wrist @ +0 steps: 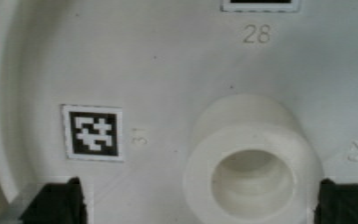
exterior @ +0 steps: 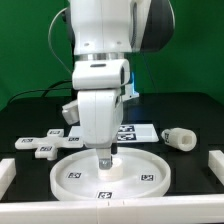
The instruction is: Assemble round table
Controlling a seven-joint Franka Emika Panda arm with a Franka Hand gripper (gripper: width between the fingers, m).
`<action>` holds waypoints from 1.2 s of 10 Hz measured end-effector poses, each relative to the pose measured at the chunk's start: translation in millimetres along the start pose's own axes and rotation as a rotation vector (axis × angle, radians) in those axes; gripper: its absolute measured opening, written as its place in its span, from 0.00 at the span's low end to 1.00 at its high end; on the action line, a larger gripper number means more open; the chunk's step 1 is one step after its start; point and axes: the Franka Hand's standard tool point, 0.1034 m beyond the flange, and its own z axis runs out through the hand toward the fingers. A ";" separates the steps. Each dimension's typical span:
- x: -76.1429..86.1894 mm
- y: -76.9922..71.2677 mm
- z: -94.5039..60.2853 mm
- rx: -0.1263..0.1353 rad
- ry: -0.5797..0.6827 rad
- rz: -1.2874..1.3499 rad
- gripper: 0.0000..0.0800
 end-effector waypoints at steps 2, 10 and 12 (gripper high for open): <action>4.4 -1.9 1.6 0.003 0.001 -0.001 0.81; -3.8 -10.3 13.1 0.031 -0.004 0.021 0.81; -5.7 -10.7 13.9 0.032 -0.004 0.020 0.66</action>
Offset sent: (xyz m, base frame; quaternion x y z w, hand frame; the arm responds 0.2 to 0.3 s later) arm -0.0027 -0.0004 -0.0083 -0.0036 0.0084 -0.0068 0.9999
